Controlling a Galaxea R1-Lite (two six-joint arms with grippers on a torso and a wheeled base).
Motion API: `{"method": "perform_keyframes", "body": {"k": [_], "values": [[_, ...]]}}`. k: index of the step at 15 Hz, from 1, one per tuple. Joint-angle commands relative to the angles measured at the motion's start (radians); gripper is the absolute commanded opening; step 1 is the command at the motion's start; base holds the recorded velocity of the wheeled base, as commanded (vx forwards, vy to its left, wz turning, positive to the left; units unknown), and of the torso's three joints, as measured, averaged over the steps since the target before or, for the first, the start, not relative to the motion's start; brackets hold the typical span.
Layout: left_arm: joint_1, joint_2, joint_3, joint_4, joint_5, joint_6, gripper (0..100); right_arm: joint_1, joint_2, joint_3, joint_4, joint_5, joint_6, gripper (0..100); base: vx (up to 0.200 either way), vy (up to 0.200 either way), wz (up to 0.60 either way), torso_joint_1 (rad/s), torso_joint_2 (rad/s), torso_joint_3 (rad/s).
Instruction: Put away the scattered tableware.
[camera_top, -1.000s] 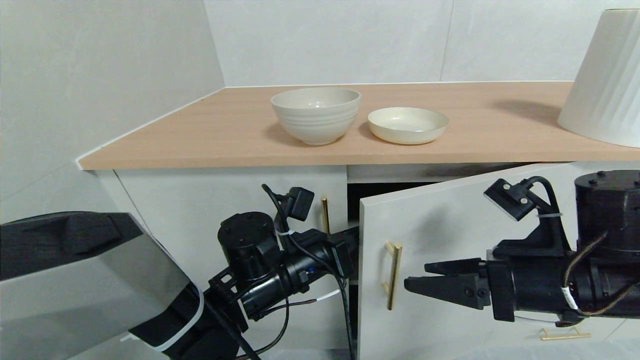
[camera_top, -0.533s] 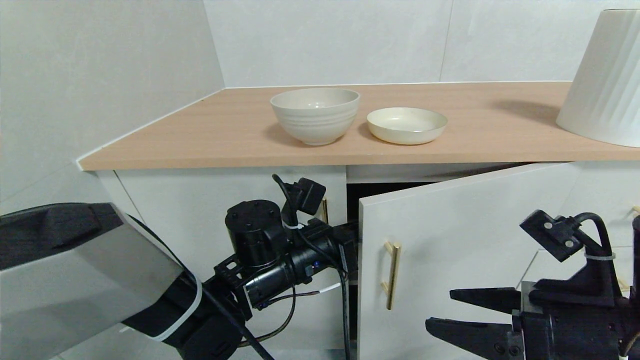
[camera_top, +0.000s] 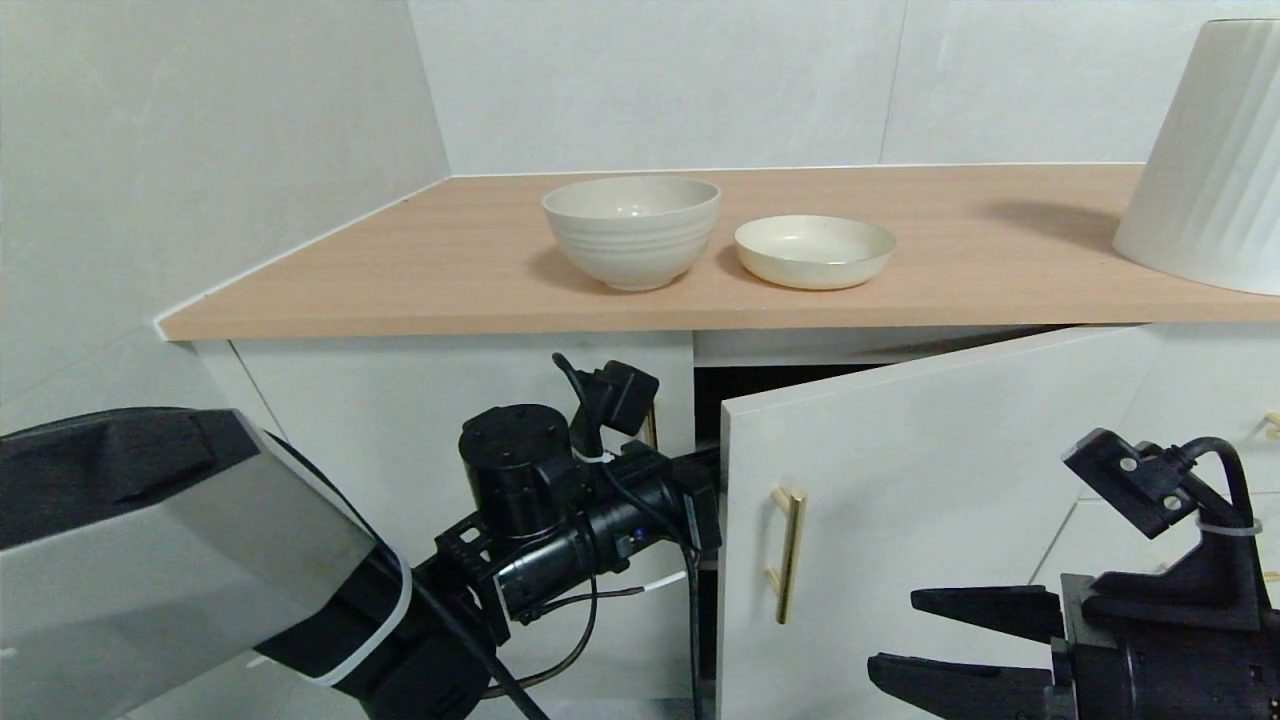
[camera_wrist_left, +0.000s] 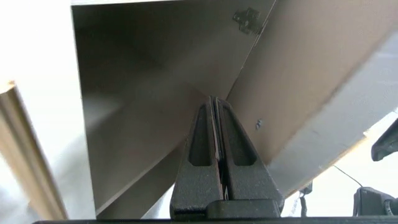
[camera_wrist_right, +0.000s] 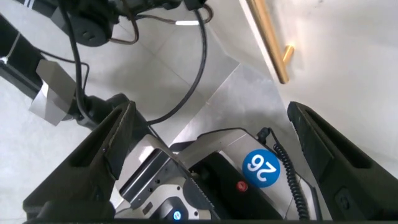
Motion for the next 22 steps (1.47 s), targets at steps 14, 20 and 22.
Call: {"method": "perform_keyframes", "body": {"k": [14, 20, 22], "values": [[-0.022, 0.093, -0.081, -0.002, -0.001, -0.005, 0, 0.012, 0.022, 0.02, 0.0, 0.001, -0.043, 100, -0.086, 0.0, 0.0, 0.001, 0.0, 0.002], [-0.022, 0.111, -0.108, -0.002, 0.001, -0.022, 0, 0.012, 0.025, 0.02, 0.0, 0.001, -0.043, 100, -0.133, 0.0, 0.0, 0.002, 0.0, 0.0], [-0.019, 0.147, -0.131, -0.003, 0.001, -0.042, 0, 0.012, 0.027, 0.02, -0.002, 0.001, -0.045, 100, -0.1, 0.0, 0.0, -0.001, 0.0, 0.004]]}}
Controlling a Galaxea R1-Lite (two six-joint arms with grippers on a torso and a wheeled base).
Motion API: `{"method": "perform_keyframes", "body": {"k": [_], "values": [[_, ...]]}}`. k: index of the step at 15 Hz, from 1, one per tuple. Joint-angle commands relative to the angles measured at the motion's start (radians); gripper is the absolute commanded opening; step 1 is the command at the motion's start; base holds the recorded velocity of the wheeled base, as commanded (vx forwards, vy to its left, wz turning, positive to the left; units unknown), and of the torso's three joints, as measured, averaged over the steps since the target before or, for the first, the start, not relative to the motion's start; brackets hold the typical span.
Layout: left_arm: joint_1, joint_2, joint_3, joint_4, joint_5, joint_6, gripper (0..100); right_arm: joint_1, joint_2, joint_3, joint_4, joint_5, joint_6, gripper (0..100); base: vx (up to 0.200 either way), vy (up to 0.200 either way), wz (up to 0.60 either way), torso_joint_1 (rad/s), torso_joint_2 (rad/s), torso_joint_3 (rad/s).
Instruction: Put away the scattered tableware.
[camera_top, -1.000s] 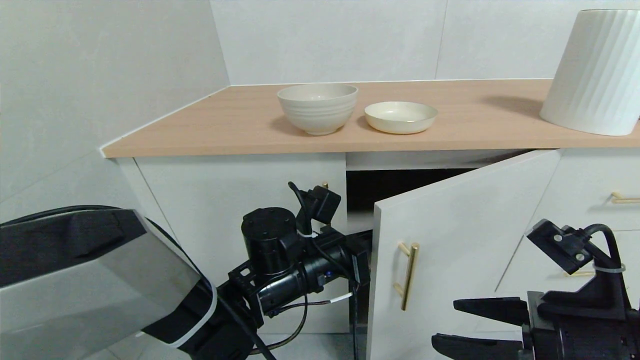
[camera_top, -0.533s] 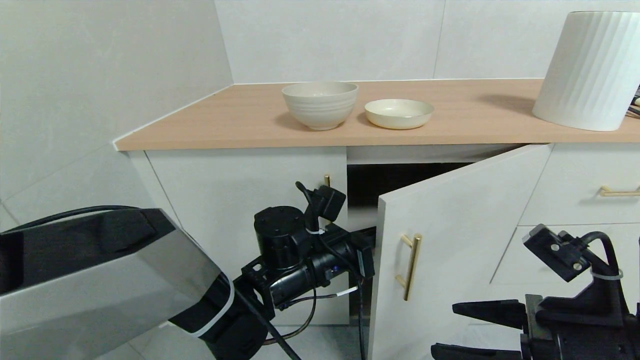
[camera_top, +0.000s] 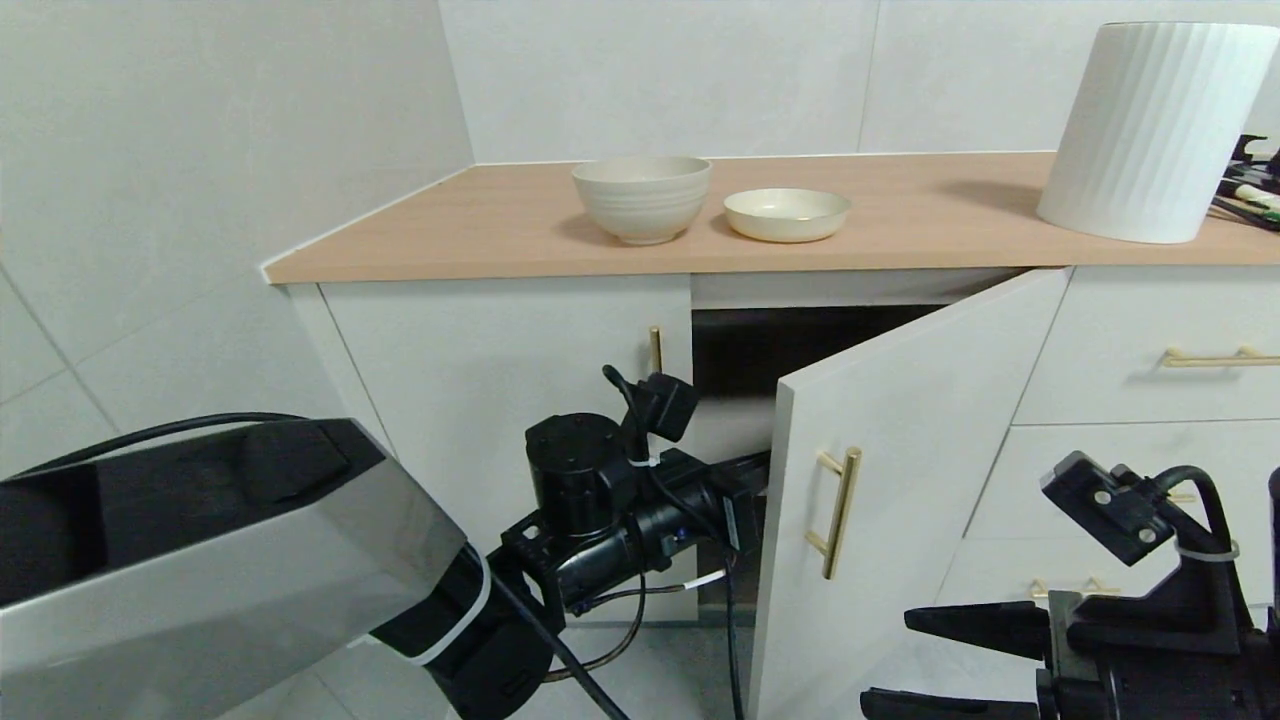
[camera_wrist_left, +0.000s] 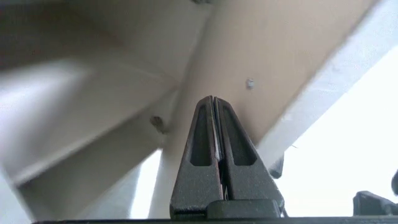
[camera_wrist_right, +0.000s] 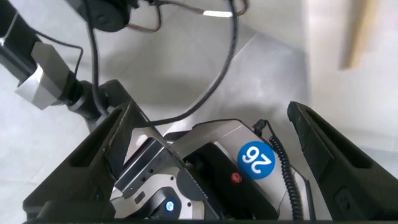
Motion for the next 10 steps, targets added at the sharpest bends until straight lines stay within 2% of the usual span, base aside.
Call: {"method": "perform_keyframes", "body": {"k": [1, 7, 10], "values": [[0.005, 0.043, -0.022, -0.003, 0.002, -0.005, 0, 0.0, 0.004, 0.0, -0.001, 0.0, -0.001, 100, 0.0, 0.0, 0.0, 0.0, 0.0, 0.0], [0.002, 0.046, -0.025, -0.019, 0.01, -0.002, 0, 0.018, 0.002, 0.006, -0.001, 0.0, -0.001, 100, 0.0, 0.0, 0.0, 0.0, 0.0, 0.0], [-0.058, -0.002, 0.005, -0.026, 0.01, 0.001, 0, 0.098, -0.019, 0.058, -0.009, 0.04, -0.083, 100, 0.0, 0.0, 0.0, 0.0, 0.0, 0.0]]}}
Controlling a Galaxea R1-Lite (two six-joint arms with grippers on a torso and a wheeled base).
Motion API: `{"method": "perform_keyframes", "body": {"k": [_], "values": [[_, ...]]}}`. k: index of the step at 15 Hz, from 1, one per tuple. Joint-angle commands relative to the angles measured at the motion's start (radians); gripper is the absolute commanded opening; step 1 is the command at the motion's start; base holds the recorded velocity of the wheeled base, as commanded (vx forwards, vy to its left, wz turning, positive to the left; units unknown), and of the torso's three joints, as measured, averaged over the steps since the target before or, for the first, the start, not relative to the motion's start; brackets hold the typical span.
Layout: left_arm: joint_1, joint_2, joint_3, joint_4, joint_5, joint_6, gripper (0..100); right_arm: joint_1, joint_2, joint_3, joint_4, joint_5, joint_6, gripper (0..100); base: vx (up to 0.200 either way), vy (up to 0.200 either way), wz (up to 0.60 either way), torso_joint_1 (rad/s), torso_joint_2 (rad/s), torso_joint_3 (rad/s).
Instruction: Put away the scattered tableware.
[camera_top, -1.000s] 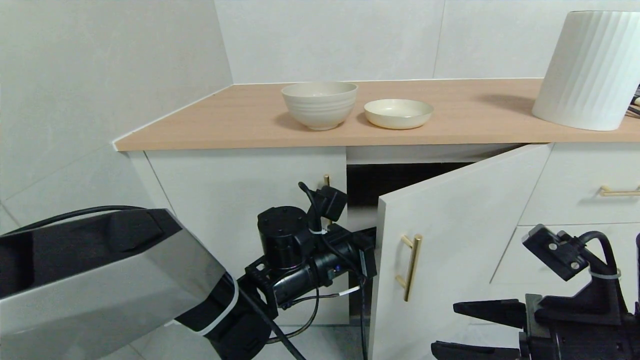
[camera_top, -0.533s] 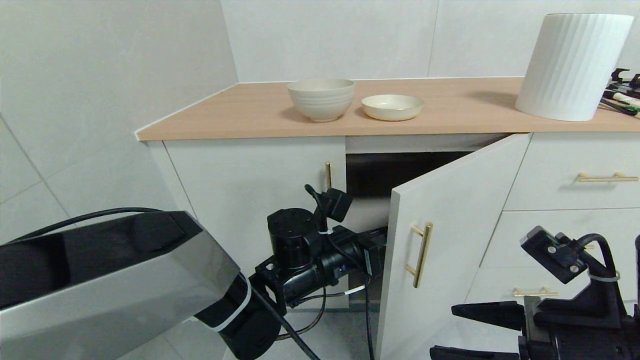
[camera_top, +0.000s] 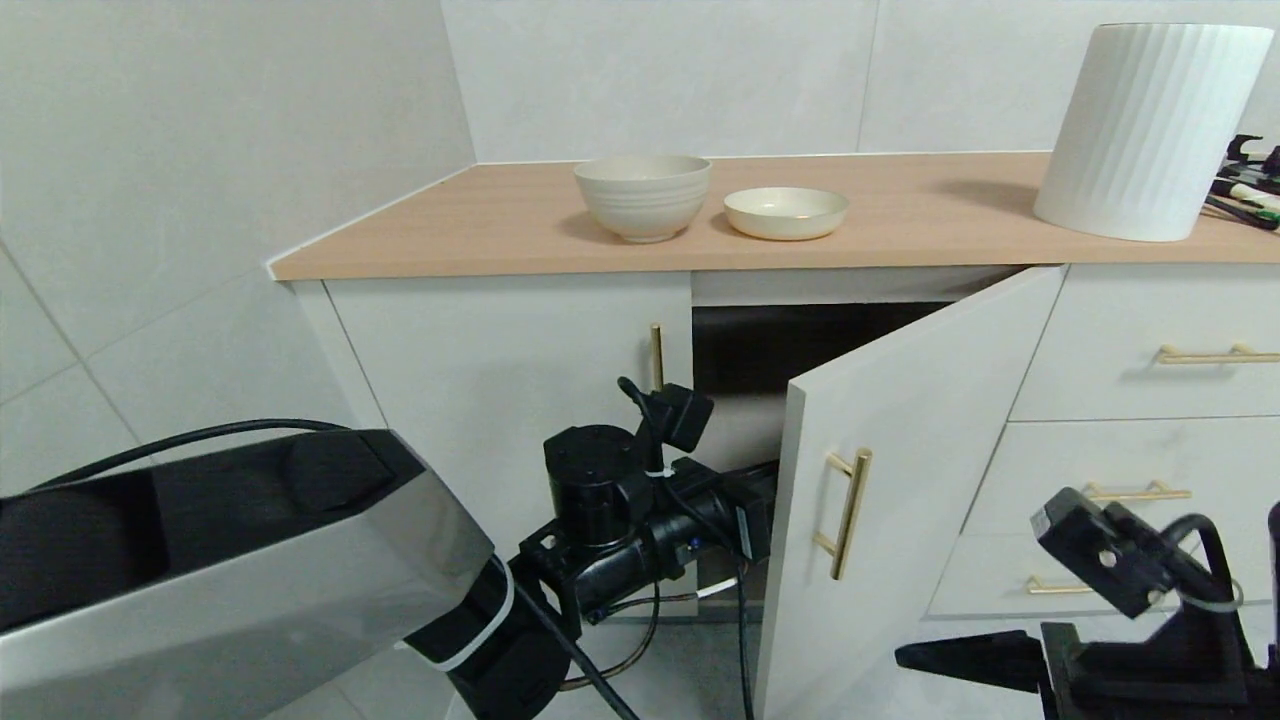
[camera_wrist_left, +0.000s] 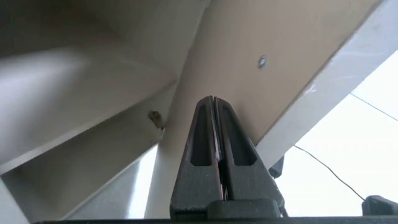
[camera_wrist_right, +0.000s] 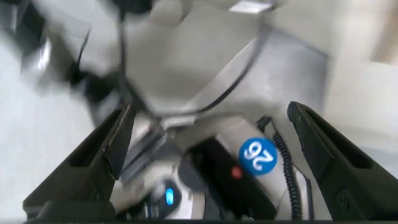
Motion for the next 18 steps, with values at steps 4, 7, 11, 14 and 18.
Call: {"method": "perform_keyframes", "body": {"k": [4, 7, 11, 14, 18], "values": [[-0.241, -0.095, 0.152, -0.002, -0.012, 0.062, 0, 0.119, -0.106, 0.14, -0.002, 0.216, -0.145, 100, 0.0, 0.0, 0.0, 0.0, 0.0, 0.0], [-0.201, -0.052, 0.16, -0.004, -0.012, 0.172, 0, 0.119, -0.119, 0.151, 0.0, 0.227, -0.172, 100, 0.0, 0.0, 0.0, 0.0, 0.0, 0.0], [-0.128, -0.064, 0.16, 0.005, -0.009, 0.166, 0, 0.109, -0.108, 0.128, -0.003, 0.207, -0.169, 100, 0.0, 0.0, 0.0, 0.0, 0.0, 0.0], [-0.085, -0.122, 0.177, 0.038, -0.006, 0.158, 0, 0.055, -0.06, 0.088, -0.003, 0.15, -0.165, 100, 0.0, 0.0, 0.0, 0.0, 0.0, 0.0], [0.032, -0.31, 0.215, 0.236, -0.004, 0.16, 0, 0.009, -0.031, 0.024, 0.0, 0.038, -0.091, 100, 0.0, 0.0, 0.0, 0.0, 0.0, 0.0]]}}
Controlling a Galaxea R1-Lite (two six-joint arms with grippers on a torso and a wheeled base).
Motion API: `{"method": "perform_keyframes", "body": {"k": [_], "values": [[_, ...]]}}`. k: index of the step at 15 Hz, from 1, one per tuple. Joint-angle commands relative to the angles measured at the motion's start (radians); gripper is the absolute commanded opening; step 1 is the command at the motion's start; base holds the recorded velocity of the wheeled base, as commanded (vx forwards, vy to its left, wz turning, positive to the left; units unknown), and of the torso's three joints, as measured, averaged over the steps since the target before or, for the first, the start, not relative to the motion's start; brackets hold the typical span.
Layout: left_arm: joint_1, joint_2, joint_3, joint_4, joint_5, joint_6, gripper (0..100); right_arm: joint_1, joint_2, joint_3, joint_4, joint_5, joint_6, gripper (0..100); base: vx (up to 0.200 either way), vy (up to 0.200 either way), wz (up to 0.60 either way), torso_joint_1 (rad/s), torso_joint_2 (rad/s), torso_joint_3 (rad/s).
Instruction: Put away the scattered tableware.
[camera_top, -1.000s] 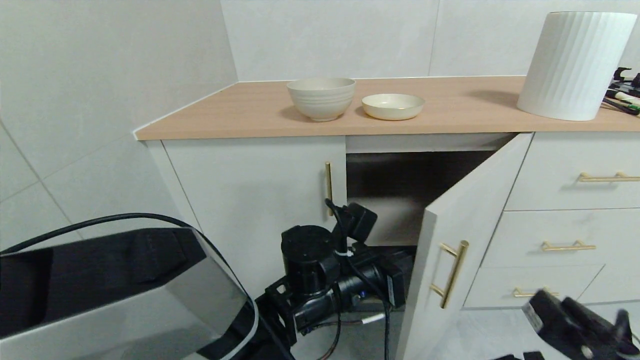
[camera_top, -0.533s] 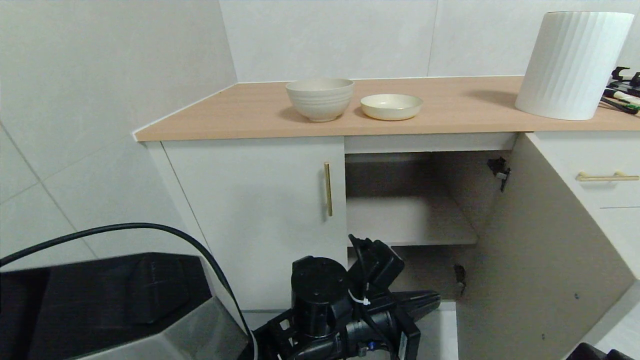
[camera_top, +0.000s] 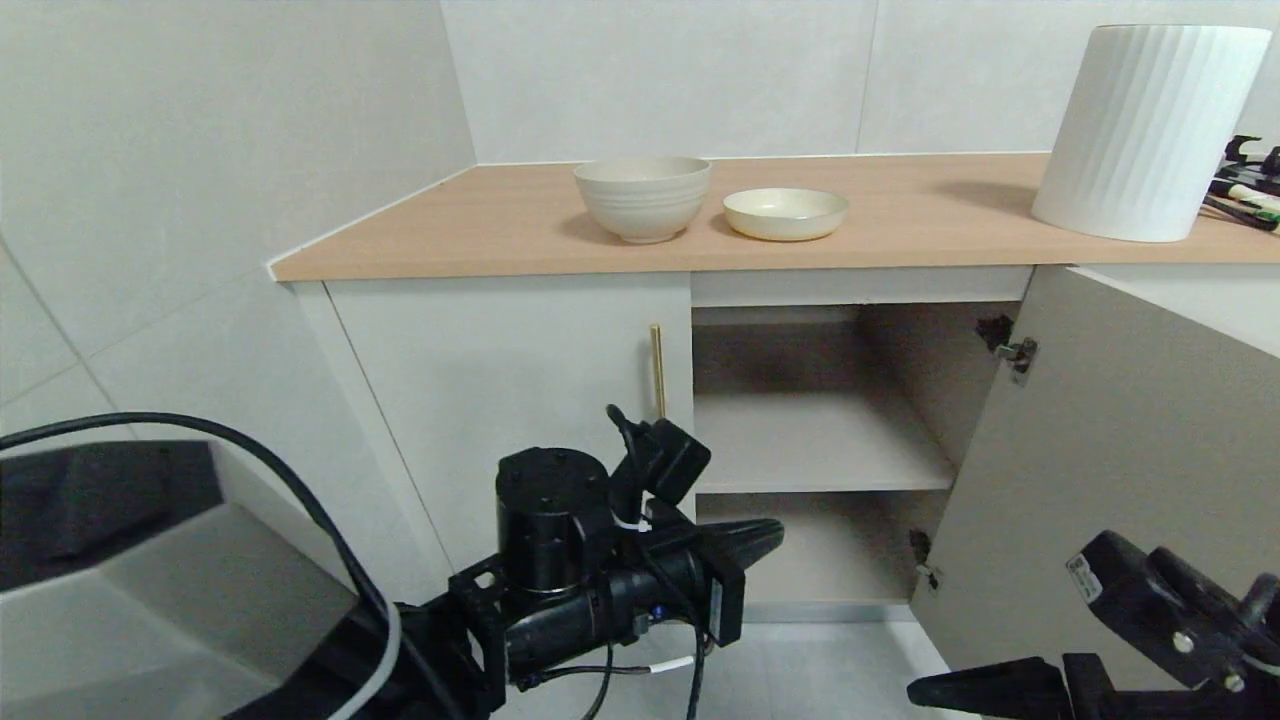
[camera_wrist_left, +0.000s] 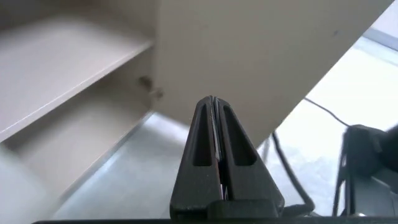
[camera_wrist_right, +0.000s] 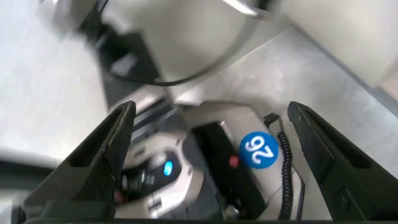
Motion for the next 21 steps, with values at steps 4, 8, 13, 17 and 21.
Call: {"method": "perform_keyframes", "body": {"k": [4, 8, 13, 17, 21], "values": [[0.167, -0.369, 0.015, 0.342, 0.002, 0.001, 0, -0.008, 0.078, -0.078, -0.003, -0.16, 0.019, 100, 0.0, 0.0, 0.0, 0.0, 0.0, 0.0], [0.342, -0.676, 0.024, 0.653, 0.002, 0.008, 0, -0.097, 0.142, -0.184, 0.006, -0.304, 0.023, 100, 0.0, 0.0, 0.0, 0.0, 0.0, 0.0], [0.502, -0.919, 0.024, 0.946, 0.0, 0.0, 100, -0.161, 0.336, -0.379, 0.012, -0.303, 0.022, 100, 0.0, 0.0, 0.0, 0.0, 0.0, 0.0], [0.529, -0.905, 0.024, 0.946, -0.003, 0.0, 100, -0.192, 0.354, -0.425, 0.076, -0.303, 0.023, 100, 0.0, 0.0, 0.0, 0.0, 0.0, 0.0], [0.529, -0.869, 0.013, 0.942, -0.001, 0.001, 100, -0.193, 0.297, -0.506, 0.268, -0.303, 0.094, 100, 0.0, 0.0, 0.0, 0.0, 0.0, 0.0]]}}
